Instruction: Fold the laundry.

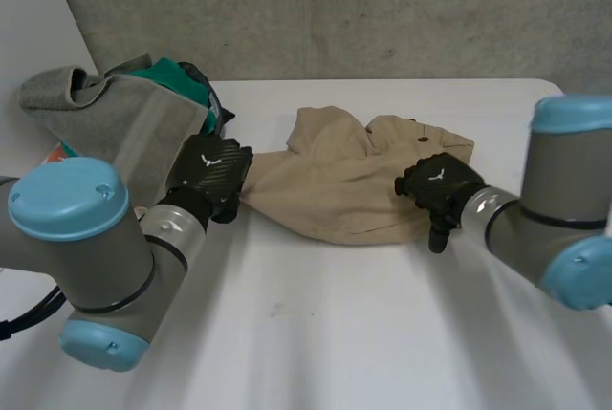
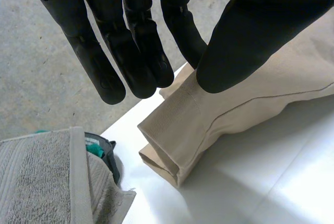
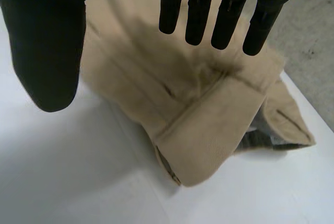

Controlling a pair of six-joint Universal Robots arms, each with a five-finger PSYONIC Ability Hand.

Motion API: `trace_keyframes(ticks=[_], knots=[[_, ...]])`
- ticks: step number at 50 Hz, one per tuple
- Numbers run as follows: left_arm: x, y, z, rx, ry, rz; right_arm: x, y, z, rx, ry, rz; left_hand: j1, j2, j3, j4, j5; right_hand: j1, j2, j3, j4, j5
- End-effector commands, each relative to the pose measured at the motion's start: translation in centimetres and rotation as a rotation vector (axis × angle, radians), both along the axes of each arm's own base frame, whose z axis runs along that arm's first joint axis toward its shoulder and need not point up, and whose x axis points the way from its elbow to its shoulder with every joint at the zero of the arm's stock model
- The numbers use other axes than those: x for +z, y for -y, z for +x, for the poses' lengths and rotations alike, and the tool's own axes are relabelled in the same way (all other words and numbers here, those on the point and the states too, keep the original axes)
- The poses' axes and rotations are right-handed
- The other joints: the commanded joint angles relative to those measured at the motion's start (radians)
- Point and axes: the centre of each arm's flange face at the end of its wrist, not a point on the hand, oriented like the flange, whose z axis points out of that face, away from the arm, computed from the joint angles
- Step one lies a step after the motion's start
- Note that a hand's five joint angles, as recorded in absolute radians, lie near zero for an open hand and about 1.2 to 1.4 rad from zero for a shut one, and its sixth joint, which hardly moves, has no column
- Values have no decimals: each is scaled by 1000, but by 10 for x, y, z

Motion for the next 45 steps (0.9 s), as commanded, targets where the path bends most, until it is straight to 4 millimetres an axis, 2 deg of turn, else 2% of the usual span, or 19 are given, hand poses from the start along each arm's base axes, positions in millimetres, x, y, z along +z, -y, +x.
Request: trace_keyframes(ticks=[1, 3, 8, 9, 11, 12, 13, 16, 19, 21, 26, 30, 33, 34, 37, 38, 41, 42, 45], knots=[[-6, 3, 1, 12, -16, 35, -33, 29, -2, -62, -56, -97, 255, 199, 204, 197, 210, 499, 497, 500, 511, 521], [-7, 1, 1, 7, -19, 47, -32, 32, -3, -72, -45, -124, 255, 199, 204, 197, 210, 975, 973, 976, 987, 997], [3, -6, 6, 6, -8, 84, -13, 22, -4, -75, 4, -165, 255, 199, 204, 197, 210, 987, 985, 987, 999, 1009], [7, -7, 7, 6, -5, 87, 12, 15, -5, -70, 34, -208, 255, 199, 204, 197, 210, 987, 985, 987, 999, 1009], [18, -11, 11, 7, -2, 90, 42, 6, -6, -63, 72, -257, 255, 199, 204, 197, 210, 987, 985, 987, 999, 1009], [33, -15, 16, 9, 0, 86, 57, 2, -8, -67, 93, -278, 255, 199, 204, 197, 210, 987, 985, 987, 999, 1009], [40, -18, 18, 8, 1, 83, 86, -7, -13, -73, 131, -316, 255, 199, 204, 197, 210, 987, 985, 987, 999, 1009], [71, -33, 27, 0, 7, 75, 121, -26, -26, -93, 155, -300, 255, 199, 204, 197, 210, 987, 985, 987, 999, 1009], [99, -51, 34, -15, 7, 61, 137, -35, -35, -103, 153, -248, 255, 199, 204, 197, 210, 987, 985, 987, 999, 1009], [108, -59, 36, -25, 10, 59, 147, -48, -40, -92, 134, -164, 255, 199, 204, 197, 210, 987, 985, 987, 999, 1009], [106, -69, 39, -39, 69, 92, 142, -65, -41, -37, 92, 20, 255, 199, 204, 197, 210, 987, 985, 987, 999, 1009], [69, -59, 34, -26, 188, 169, 119, -57, -41, -28, 55, 110, 255, 199, 204, 197, 210, 987, 985, 987, 999, 1009], [38, -43, 30, -1, 272, 210, 97, -45, -38, -29, 33, 155, 255, 199, 204, 197, 210, 987, 985, 987, 999, 1009], [25, -31, 26, 11, 288, 212, 85, -37, -35, -29, 32, 169, 255, 199, 204, 197, 210, 987, 985, 987, 999, 1009], [17, -10, 18, 30, 272, 175, 74, -24, -29, -28, 49, 145, 255, 199, 204, 197, 210, 987, 985, 987, 999, 1009], [16, 8, 12, 41, 234, 130, 70, -13, -22, -28, 77, 106, 255, 199, 204, 197, 210, 987, 985, 987, 999, 1009], [35, 40, 4, 60, 133, 3, 76, 6, -11, -32, 144, 6, 255, 199, 204, 197, 210, 987, 985, 987, 999, 1009], [59, 58, -1, 74, 48, -103, 90, 20, -4, -38, 201, -91, 255, 199, 204, 197, 210, 987, 985, 987, 999, 1009], [105, 80, -4, 92, -104, -286, 125, 42, 4, -56, 313, -295, 255, 199, 204, 197, 210, 987, 985, 987, 999, 1009]])
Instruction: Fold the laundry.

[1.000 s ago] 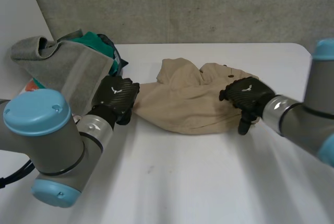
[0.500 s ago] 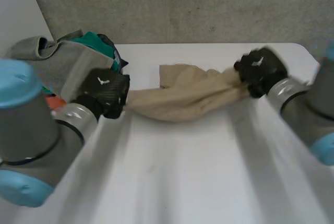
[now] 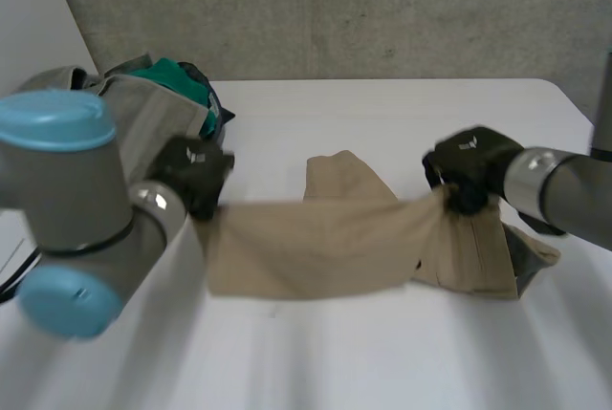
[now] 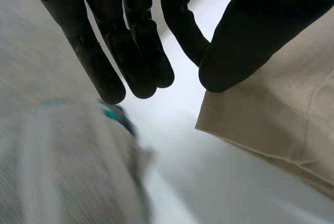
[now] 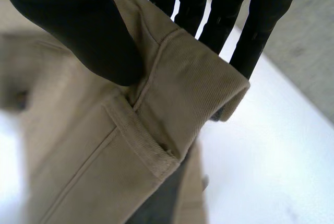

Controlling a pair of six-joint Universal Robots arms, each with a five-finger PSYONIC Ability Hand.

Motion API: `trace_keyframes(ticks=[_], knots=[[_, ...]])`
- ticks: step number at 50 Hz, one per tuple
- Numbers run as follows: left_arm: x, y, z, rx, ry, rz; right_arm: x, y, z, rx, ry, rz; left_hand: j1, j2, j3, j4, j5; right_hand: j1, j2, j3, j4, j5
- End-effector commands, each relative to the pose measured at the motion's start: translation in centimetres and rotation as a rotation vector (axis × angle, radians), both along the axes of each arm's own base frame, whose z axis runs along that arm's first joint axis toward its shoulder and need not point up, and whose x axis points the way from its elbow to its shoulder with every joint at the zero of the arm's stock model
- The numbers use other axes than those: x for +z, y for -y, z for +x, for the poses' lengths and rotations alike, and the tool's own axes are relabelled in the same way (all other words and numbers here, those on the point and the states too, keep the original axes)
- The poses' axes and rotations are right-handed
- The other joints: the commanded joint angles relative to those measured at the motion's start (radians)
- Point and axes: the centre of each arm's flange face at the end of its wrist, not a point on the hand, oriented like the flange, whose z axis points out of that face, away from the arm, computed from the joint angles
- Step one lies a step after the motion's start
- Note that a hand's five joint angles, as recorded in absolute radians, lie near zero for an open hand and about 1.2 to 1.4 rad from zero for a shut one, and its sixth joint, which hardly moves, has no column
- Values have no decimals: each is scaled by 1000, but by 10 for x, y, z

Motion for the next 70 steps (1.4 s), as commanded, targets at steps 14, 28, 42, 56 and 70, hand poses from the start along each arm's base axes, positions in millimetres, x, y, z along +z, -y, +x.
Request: trace_keyframes(ticks=[14, 28, 42, 56, 70], knots=[[201, 82, 1, 48, -619, -777, 162, 60, 28, -23, 680, -969, 256, 198, 204, 196, 210, 292, 222, 208, 195, 208], [44, 39, -13, 2, -393, -254, 61, 24, 46, 61, 376, -590, -837, -895, -888, -897, -882, 292, 222, 208, 195, 208], [-41, 24, -21, -10, -437, 157, 61, -21, 27, 124, 325, -537, -865, -924, -917, -925, -911, 292, 222, 208, 195, 208], [-50, -5, -13, 91, -538, 291, 66, -50, 32, 87, 313, -452, -807, -865, -858, -866, -852, 292, 222, 208, 195, 208], [-86, 1, -74, -6, -548, 291, 91, -91, 39, 124, 380, -457, -623, -681, -674, -682, -668, 292, 222, 208, 195, 208]])
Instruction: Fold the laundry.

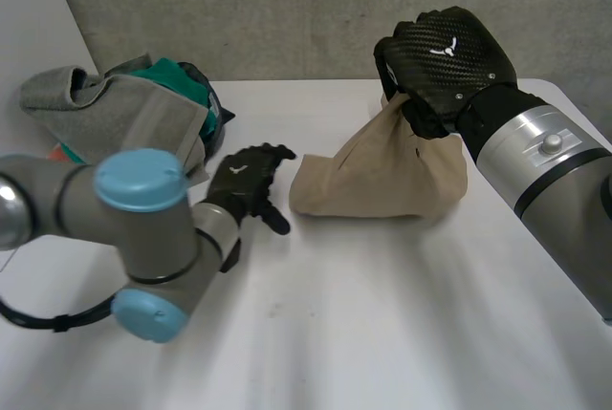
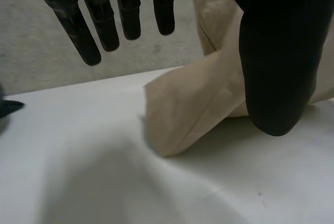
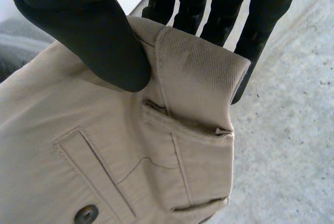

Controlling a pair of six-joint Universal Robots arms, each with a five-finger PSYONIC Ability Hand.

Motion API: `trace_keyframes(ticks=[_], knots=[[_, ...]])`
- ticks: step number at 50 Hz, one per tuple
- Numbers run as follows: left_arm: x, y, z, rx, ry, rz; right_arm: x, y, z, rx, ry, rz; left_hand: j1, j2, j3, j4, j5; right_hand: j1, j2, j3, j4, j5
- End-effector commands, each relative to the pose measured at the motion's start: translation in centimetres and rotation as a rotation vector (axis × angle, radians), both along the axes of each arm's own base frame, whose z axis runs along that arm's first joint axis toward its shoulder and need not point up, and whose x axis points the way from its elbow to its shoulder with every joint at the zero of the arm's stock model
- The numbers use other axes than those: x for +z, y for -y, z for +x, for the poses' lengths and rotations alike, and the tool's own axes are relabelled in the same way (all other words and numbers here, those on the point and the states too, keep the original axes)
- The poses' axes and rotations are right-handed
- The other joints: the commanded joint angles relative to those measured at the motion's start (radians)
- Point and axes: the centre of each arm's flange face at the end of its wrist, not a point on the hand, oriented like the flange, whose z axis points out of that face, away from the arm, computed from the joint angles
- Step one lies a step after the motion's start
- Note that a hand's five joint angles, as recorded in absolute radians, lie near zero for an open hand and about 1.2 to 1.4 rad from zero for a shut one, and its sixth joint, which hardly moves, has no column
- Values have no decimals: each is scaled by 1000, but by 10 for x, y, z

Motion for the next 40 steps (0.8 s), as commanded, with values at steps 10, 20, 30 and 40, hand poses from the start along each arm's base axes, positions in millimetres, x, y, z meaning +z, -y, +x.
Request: trace_keyframes(ticks=[10, 20, 30, 40], knots=[[8, 1, 3, 120, 115, 96, 1, 9, -16, -103, -7, 15, 1093, 1094, 1093, 1091, 1090, 270, 222, 204, 193, 207], [141, -28, 68, 106, 128, -152, -11, 32, -58, -266, -236, 75, 1093, 1094, 1093, 1091, 1090, 270, 222, 204, 193, 207], [135, -63, 75, -45, 423, -156, -44, 9, -59, -153, -382, 263, 1093, 1094, 1093, 1091, 1090, 270, 222, 204, 193, 207], [65, 3, 41, -28, 651, -190, -95, 48, -35, -178, -442, 337, 1093, 1094, 1093, 1091, 1090, 270, 222, 204, 193, 207]])
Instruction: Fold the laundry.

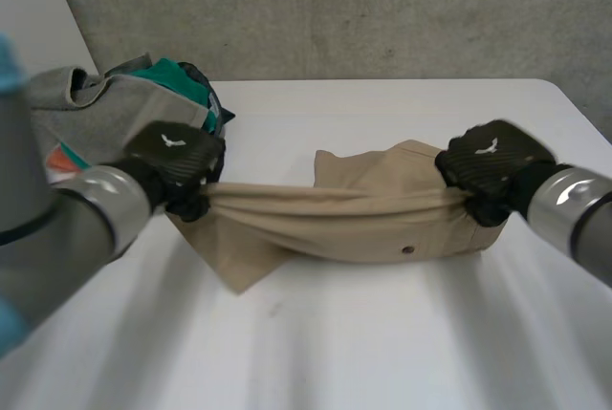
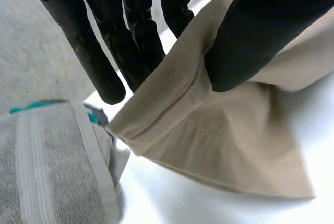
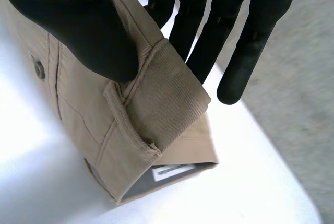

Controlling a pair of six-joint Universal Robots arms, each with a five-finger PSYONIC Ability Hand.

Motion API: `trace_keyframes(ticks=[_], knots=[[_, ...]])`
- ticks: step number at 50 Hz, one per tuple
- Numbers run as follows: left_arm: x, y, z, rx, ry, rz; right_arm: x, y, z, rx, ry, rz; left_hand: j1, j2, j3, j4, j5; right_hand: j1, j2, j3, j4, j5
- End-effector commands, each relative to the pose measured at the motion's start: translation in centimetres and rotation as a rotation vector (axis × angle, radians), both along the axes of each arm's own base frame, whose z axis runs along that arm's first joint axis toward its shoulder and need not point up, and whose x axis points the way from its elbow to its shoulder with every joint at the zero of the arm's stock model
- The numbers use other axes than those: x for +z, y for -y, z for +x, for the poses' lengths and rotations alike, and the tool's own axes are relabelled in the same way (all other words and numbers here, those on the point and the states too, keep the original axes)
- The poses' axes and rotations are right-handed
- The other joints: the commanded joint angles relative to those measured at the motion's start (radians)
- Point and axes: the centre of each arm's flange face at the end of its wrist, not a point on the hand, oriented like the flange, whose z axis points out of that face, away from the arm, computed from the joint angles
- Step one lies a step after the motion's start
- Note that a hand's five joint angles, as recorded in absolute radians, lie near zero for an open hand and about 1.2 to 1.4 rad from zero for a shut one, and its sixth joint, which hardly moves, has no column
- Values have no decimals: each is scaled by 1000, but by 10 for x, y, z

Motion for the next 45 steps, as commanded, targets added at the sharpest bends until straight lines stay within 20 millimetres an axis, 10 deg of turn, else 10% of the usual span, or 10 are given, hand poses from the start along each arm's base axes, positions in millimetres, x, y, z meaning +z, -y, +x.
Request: trace_keyframes(ticks=[1, 5, 10, 13, 18, 28, 39, 45], knots=[[-44, 57, -29, 26, 126, -86, -31, 38, 18, -49, -32, 3, 229, 198, 203, 197, 230, 270, 222, 204, 193, 207], [-18, 97, -50, 31, 13, -281, -20, 82, 29, -117, 6, -149, 229, 198, 203, 197, 230, 270, 222, 204, 193, 207], [73, 136, -66, 40, -280, -745, 55, 145, 45, -174, 264, -577, 229, 198, 203, 197, 230, 270, 222, 204, 193, 207], [124, 144, -60, 58, -460, -1018, 90, 158, 45, -173, 418, -763, 229, 198, 203, 197, 230, 270, 222, 204, 193, 207], [139, 143, -58, 56, -515, -1100, 135, 163, 45, -100, 681, -1060, 229, 198, 203, 197, 230, 270, 222, 204, 193, 207], [86, 139, -56, 69, -408, -876, 72, 172, 61, -55, 578, -820, 229, 198, 203, 197, 230, 270, 222, 204, 193, 207], [-71, 100, -69, -69, -149, -461, -68, 152, 68, -57, 308, -432, 229, 198, 203, 197, 230, 270, 222, 204, 193, 207], [-109, 75, -60, -94, 30, -316, -112, 128, 54, -82, 126, -266, 229, 198, 203, 197, 230, 270, 222, 204, 193, 207]])
